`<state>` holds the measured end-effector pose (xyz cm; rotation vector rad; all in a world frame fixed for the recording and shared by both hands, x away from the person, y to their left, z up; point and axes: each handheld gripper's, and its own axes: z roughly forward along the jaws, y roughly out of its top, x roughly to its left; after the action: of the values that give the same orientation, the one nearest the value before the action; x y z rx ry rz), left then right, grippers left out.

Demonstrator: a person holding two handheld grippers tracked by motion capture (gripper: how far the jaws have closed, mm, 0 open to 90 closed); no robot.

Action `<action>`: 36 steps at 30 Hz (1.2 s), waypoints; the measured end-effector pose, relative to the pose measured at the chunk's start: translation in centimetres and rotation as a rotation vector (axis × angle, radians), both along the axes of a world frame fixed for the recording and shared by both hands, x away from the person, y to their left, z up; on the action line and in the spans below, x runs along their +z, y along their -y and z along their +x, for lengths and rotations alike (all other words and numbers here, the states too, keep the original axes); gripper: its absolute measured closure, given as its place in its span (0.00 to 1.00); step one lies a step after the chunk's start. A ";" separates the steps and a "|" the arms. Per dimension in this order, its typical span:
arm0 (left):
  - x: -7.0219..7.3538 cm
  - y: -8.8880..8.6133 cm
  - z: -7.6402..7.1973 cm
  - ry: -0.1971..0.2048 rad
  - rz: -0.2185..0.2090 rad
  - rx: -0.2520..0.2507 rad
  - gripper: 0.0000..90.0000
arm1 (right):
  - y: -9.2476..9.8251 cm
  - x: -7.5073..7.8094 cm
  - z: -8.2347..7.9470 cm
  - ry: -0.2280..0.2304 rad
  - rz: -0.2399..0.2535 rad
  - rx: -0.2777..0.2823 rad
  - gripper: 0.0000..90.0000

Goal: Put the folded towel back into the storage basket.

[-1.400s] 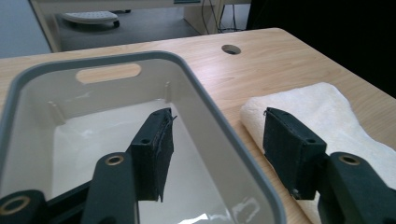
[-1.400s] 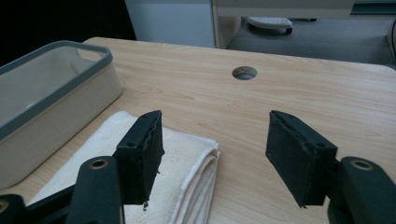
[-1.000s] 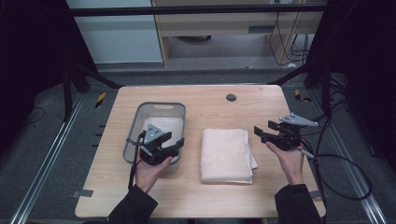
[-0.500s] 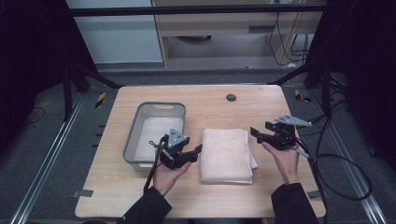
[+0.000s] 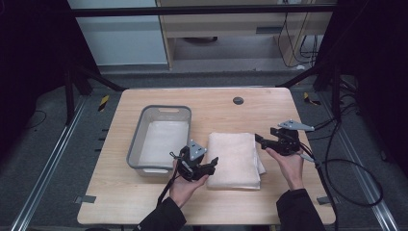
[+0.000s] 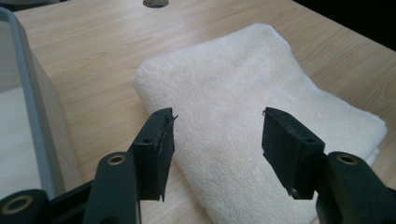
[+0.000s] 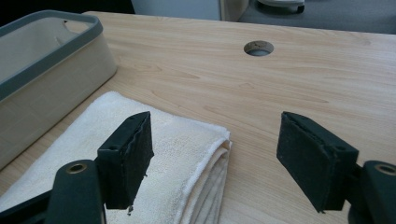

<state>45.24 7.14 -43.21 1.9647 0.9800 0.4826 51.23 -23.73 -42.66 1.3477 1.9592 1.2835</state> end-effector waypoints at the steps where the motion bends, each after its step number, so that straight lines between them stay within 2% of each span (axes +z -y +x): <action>1: -0.2 0.1 0.0 0.000 0.006 -0.001 0.48 | 0.0 0.0 0.0 0.000 0.000 0.000 0.30; 4: -0.8 0.4 -0.1 -0.007 0.016 -0.003 0.47 | -0.1 -0.3 0.1 -0.003 -0.003 0.000 0.30; 9: -1.8 0.6 -0.2 -0.031 -0.002 -0.003 0.46 | -0.1 -0.9 0.4 -0.024 -0.013 -0.001 0.30; 12: -2.5 0.8 -0.3 -0.042 0.010 0.001 0.46 | -0.4 -1.3 0.7 -0.034 -0.031 0.008 0.30; 19: -3.4 1.0 -0.2 -0.067 0.020 0.014 0.43 | -0.5 -2.0 0.9 -0.055 -0.037 0.010 0.30; 23: -4.1 1.1 -0.2 -0.082 0.025 0.014 0.39 | -0.7 -2.9 1.2 -0.084 -0.057 0.013 0.30; 27: -4.4 1.0 -0.1 -0.090 0.007 0.021 0.37 | -0.9 -3.3 1.2 -0.099 -0.054 0.019 0.30; 32: -4.9 1.1 0.1 -0.111 0.022 0.018 0.31 | -1.5 -4.0 1.4 -0.119 -0.062 0.031 0.30; 36: -5.3 1.1 0.2 -0.123 0.014 0.025 0.29 | -2.0 -4.6 1.6 -0.133 -0.059 0.041 0.30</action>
<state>45.45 6.03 -48.50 2.0160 1.0811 0.3868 52.83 -21.78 -47.28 1.4027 2.1069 1.1719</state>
